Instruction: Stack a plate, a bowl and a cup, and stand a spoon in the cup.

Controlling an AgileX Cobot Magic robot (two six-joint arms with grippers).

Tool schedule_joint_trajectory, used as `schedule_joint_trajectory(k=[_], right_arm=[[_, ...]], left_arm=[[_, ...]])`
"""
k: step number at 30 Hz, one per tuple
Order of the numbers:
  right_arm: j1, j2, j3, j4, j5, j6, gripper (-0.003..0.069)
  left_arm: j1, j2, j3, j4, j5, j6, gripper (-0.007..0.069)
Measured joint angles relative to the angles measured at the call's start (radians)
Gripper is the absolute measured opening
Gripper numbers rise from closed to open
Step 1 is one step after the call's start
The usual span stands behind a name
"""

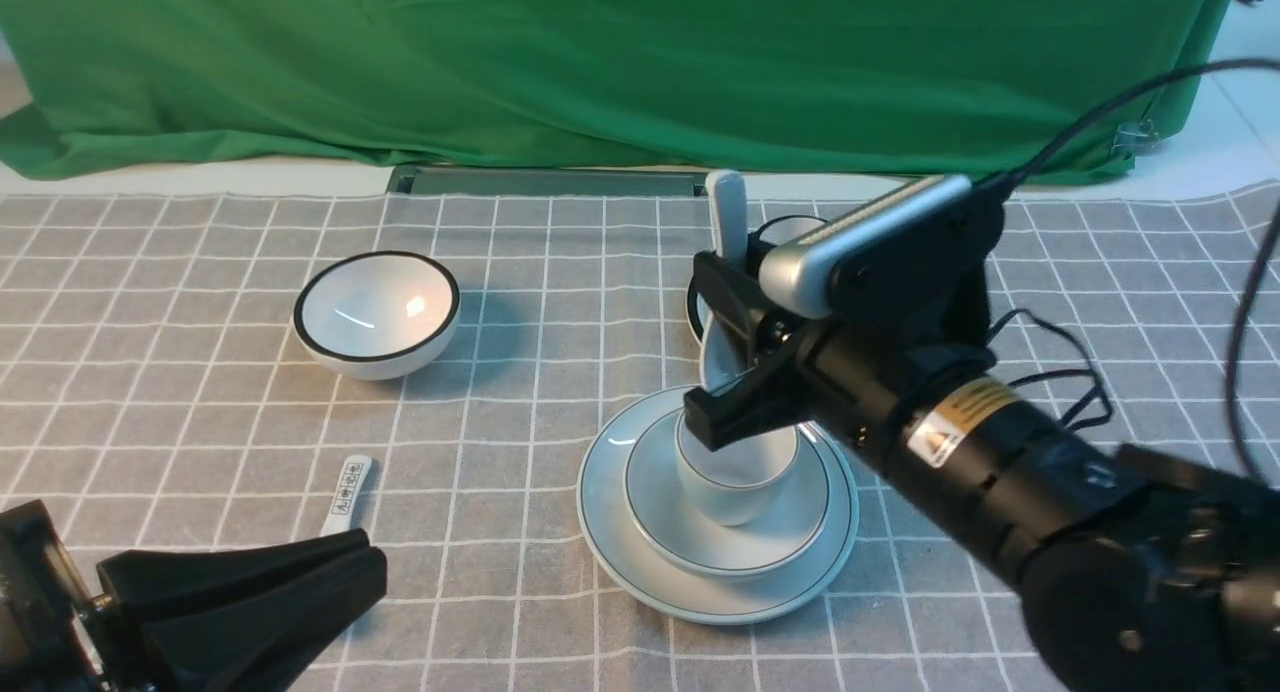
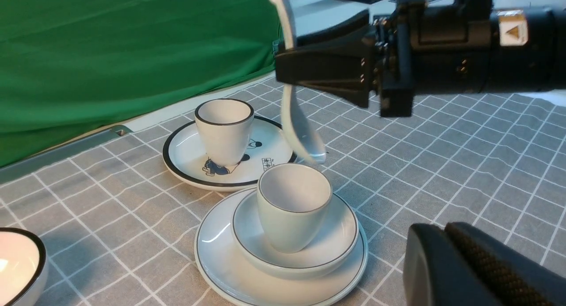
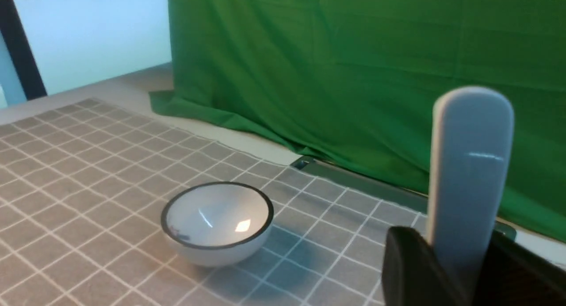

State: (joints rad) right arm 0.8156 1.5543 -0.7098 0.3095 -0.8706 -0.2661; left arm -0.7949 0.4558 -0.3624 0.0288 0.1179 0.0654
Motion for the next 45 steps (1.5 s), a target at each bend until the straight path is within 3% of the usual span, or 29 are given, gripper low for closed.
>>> schedule_joint_trajectory(k=[8,19,26,32,35,40,42,45], right_arm=[[-0.028,0.135,0.005,-0.066,-0.068,0.117,0.0178],[-0.034,0.198,0.005,-0.070,-0.081,0.126,0.0178],[-0.034,0.211,0.005,-0.072,-0.089,0.122,0.0330],[-0.032,0.157,0.006,-0.074,-0.059,0.122,0.0347],[-0.020,0.091,0.006,-0.071,0.013,0.122,0.0348],[0.018,-0.153,0.006,-0.073,0.345,0.105,0.0314],[0.025,-0.307,0.006,-0.073,0.628,0.091,0.0239],[0.025,-0.441,0.006,-0.073,0.884,0.090,0.0165]], left_arm=[[0.000,0.000,0.000,0.006,0.012,0.005,0.0012],[0.000,0.000,0.000,0.007,0.015,0.005,0.0012],[0.000,0.000,0.000,0.007,0.015,0.005,0.0012],[0.000,0.000,0.000,0.014,0.015,0.006,0.0012],[0.000,0.000,0.000,0.015,0.012,0.006,0.0012],[0.000,-0.032,0.001,-0.065,-0.022,0.005,0.0012],[0.000,-0.091,0.029,-0.083,-0.057,0.005,0.0012],[0.000,-0.154,0.087,-0.087,-0.140,0.005,0.0012]])
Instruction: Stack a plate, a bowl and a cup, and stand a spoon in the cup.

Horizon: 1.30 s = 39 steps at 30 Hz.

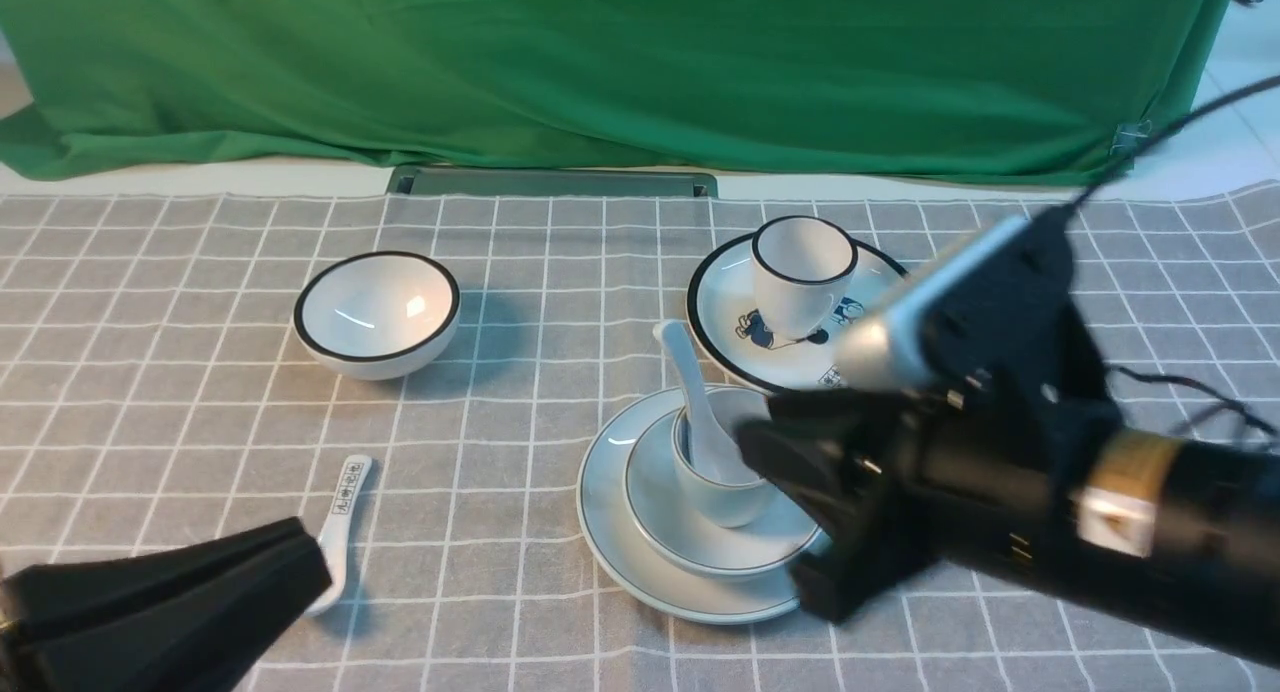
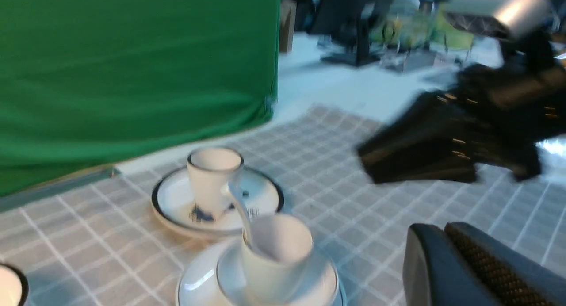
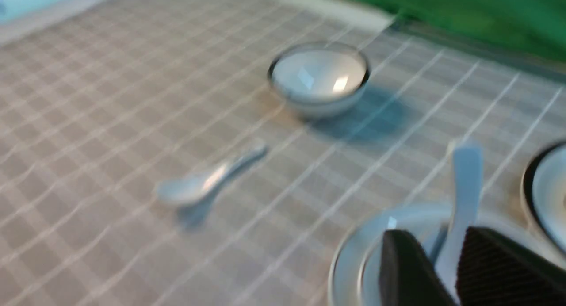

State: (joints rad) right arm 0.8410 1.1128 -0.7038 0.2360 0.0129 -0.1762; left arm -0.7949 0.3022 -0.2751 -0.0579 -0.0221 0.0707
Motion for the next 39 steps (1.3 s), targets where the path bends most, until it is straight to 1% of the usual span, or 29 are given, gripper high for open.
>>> schedule_joint_trajectory(k=[2,3,4,5,7,8,10,13,23,24,26,27,29,31,32,33,34,35,36,37,39], right_arm=[[0.000,-0.103,0.004,0.000,0.157,0.006,0.0098],[0.000,-0.110,0.005,0.000,0.168,0.008,0.0092],[0.000,-0.159,0.012,0.000,0.239,0.022,0.0062],[0.000,-0.185,0.019,-0.001,0.268,0.035,0.0047],[0.000,-0.243,0.025,-0.002,0.349,0.071,0.0030],[0.000,-0.247,0.025,-0.002,0.349,0.073,0.0030],[0.000,-0.288,0.029,-0.003,0.419,0.086,0.0029],[0.000,-0.325,0.030,-0.004,0.449,0.089,0.0034],[0.000,-0.335,0.030,-0.007,0.448,0.090,0.0059],[-0.005,-0.343,0.030,-0.041,0.438,0.090,0.0062],[-0.021,-0.354,0.032,-0.053,0.436,0.090,0.0059],[-0.044,-0.373,0.035,-0.057,0.433,0.090,0.0048],[-0.167,-0.439,0.072,-0.059,0.416,0.083,0.0021],[-0.295,-0.515,0.150,-0.062,0.391,0.059,0.0016],[-0.341,-0.553,0.182,-0.064,0.372,0.046,0.0016],[-0.416,-0.594,0.242,-0.065,0.347,0.032,0.0016],[-0.539,-0.705,0.359,-0.067,0.269,0.008,0.0016],[-0.588,-0.738,0.398,-0.068,0.228,0.001,0.0016],[-0.599,-0.759,0.425,-0.068,0.218,0.001,0.0016],[-0.655,-0.821,0.500,-0.068,0.161,-0.003,0.0016],[-0.720,-0.921,0.618,-0.069,0.099,-0.006,0.0016]], left_arm=[[0.000,-0.036,0.052,0.002,-0.088,0.000,0.0012],[0.000,-0.037,0.056,0.003,-0.095,0.000,0.0012],[0.000,-0.044,0.078,0.004,-0.121,0.000,0.0012],[0.000,-0.046,0.095,0.004,-0.131,0.000,0.0012],[0.000,-0.046,0.128,0.004,-0.138,0.001,0.0012],[0.000,-0.046,0.134,0.004,-0.138,0.001,0.0012],[0.000,-0.046,0.166,0.004,-0.144,0.001,0.0012],[0.000,-0.046,0.206,0.009,-0.153,0.001,0.0012],[0.000,-0.046,0.281,0.013,-0.152,0.001,0.0016],[0.000,-0.046,0.281,0.015,-0.152,0.001,0.0017],[0.000,-0.046,0.281,0.015,-0.147,0.001,0.0017],[0.000,-0.047,0.281,0.015,-0.140,0.001,0.0017],[0.000,-0.047,0.281,0.015,-0.123,0.001,0.0017],[0.000,-0.047,0.281,0.015,-0.118,0.001,0.0017],[0.000,-0.047,0.281,0.015,-0.117,0.001,0.0017],[0.000,-0.047,0.281,0.015,-0.117,0.001,0.0017],[0.000,-0.047,0.281,0.015,-0.117,0.001,0.0017],[0.000,-0.047,0.281,0.015,-0.117,0.001,0.0017],[0.000,-0.047,0.281,0.015,-0.117,0.000,0.0017],[0.000,-0.047,0.281,0.015,-0.117,0.000,0.0017],[0.000,-0.047,0.281,0.015,-0.117,-0.001,0.0017]])
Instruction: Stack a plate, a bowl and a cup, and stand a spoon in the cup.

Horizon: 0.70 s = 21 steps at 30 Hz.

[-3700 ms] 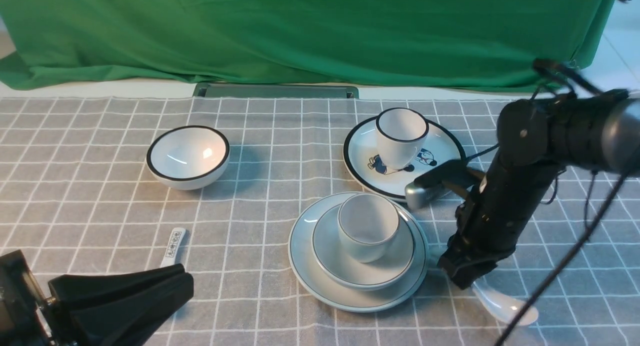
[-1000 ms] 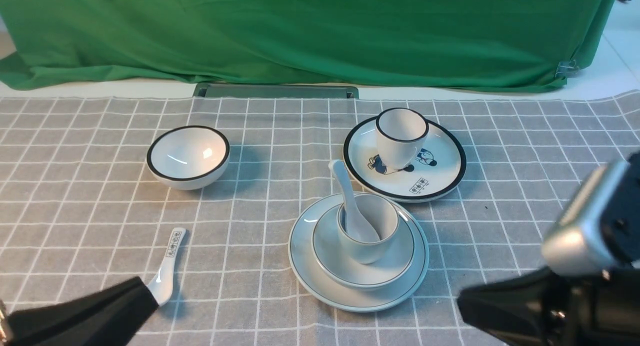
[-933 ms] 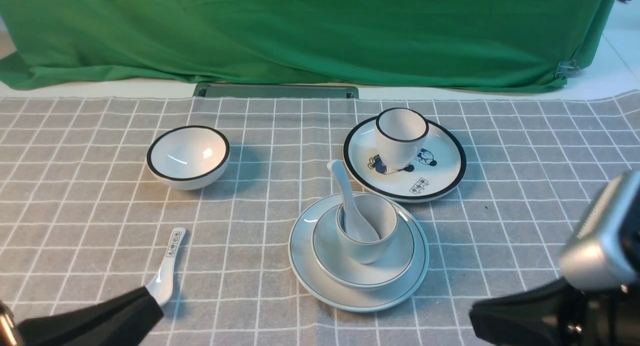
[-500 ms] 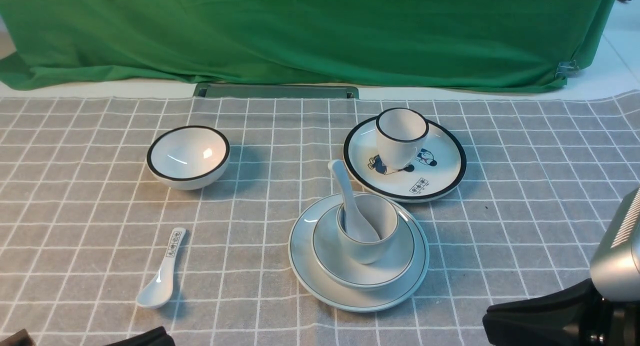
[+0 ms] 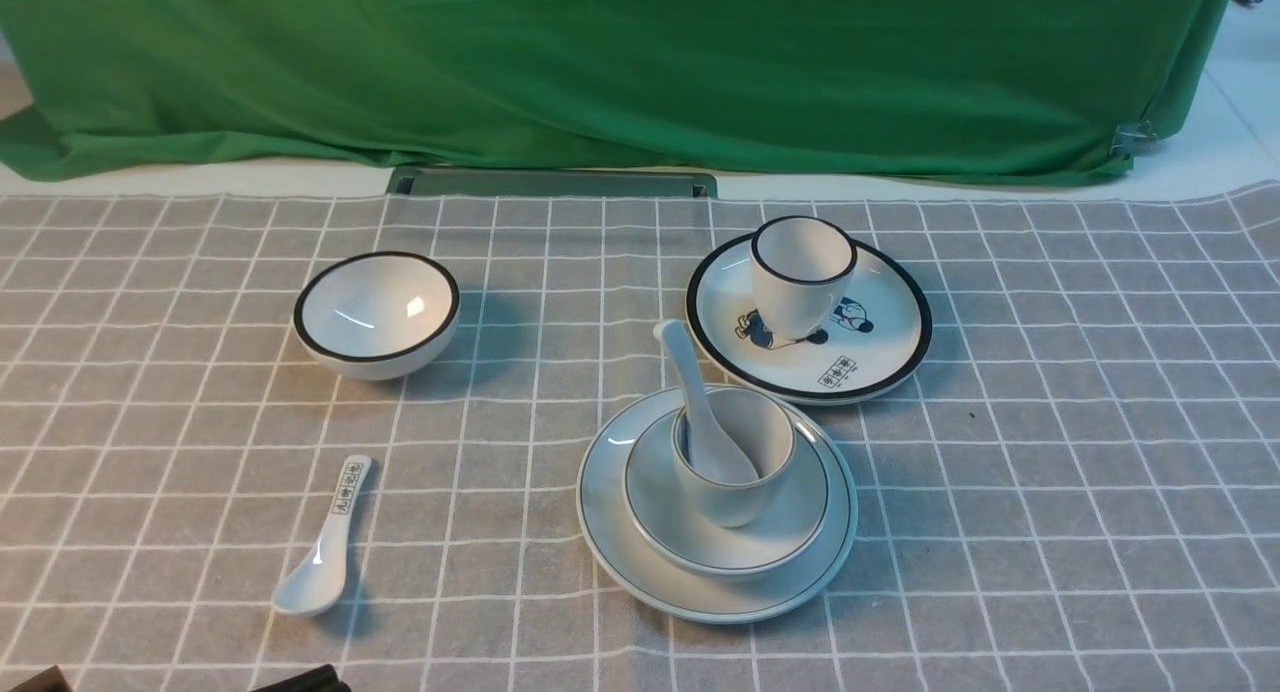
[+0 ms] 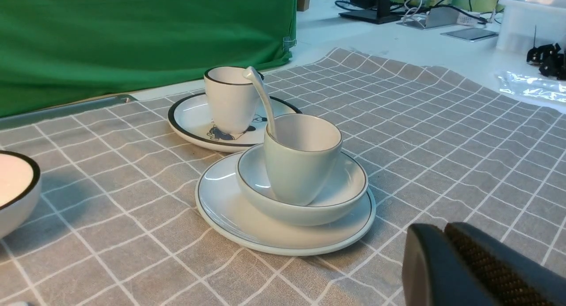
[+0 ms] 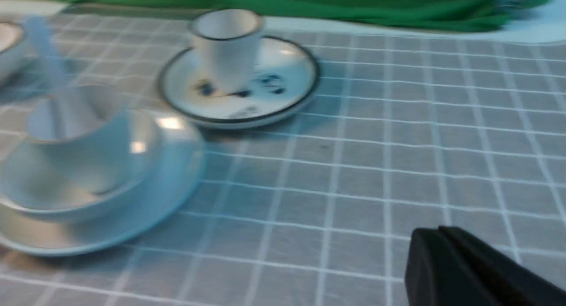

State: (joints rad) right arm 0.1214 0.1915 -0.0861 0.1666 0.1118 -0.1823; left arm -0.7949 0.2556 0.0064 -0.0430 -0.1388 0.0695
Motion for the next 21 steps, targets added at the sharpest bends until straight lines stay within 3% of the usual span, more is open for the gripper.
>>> schedule_joint_trajectory(k=[7,21], right_arm=[[-0.037,-0.186,0.092,-0.026,0.075,-0.014,0.0016],[-0.037,-0.190,0.092,-0.036,0.131,-0.023,0.0022]], left_arm=[[0.000,-0.001,0.000,0.001,-0.001,0.001,0.0017],[0.000,-0.001,0.000,0.001,0.003,0.001,0.0017]])
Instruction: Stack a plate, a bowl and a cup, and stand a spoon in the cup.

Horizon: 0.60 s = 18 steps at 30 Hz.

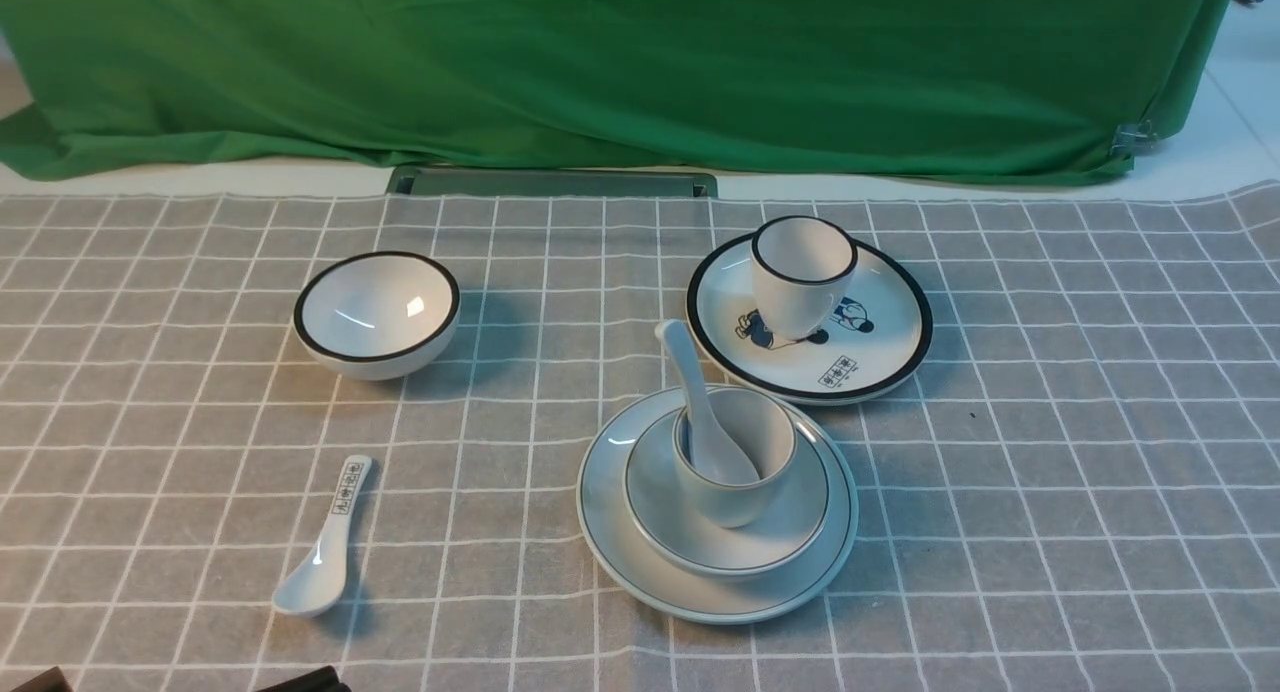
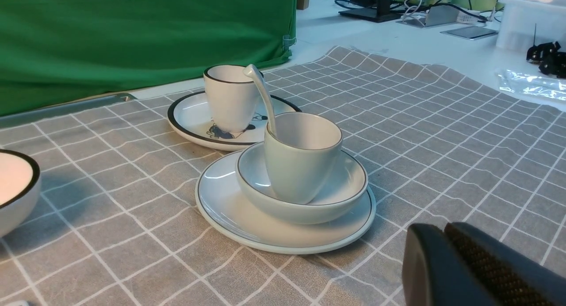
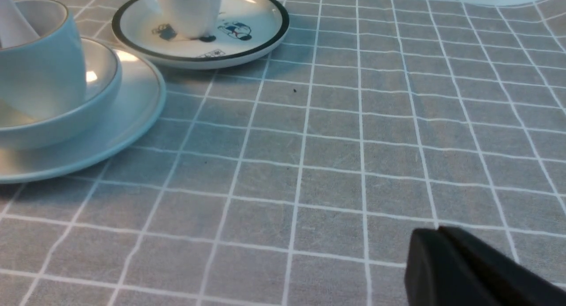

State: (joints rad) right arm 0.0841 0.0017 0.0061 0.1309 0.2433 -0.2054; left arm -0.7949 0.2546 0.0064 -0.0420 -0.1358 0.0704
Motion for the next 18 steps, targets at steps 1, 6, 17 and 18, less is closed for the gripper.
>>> schedule_joint_trajectory(k=[1,6,17,18], right_arm=[[0.000,0.000,0.000,0.000,0.000,0.000,0.0024],[0.000,0.000,0.000,0.000,0.000,-0.001,0.0034],[0.000,0.000,0.000,0.000,0.000,-0.003,0.0060],[0.000,0.000,0.000,0.000,0.000,-0.003,0.0063]], left_arm=[[0.000,0.000,0.000,0.000,0.000,0.000,0.0017],[0.000,0.000,0.000,0.000,0.000,0.000,0.0017],[0.000,0.000,0.000,0.020,-0.001,0.012,0.0017],[0.000,0.000,0.000,0.033,-0.004,0.016,0.0017]])
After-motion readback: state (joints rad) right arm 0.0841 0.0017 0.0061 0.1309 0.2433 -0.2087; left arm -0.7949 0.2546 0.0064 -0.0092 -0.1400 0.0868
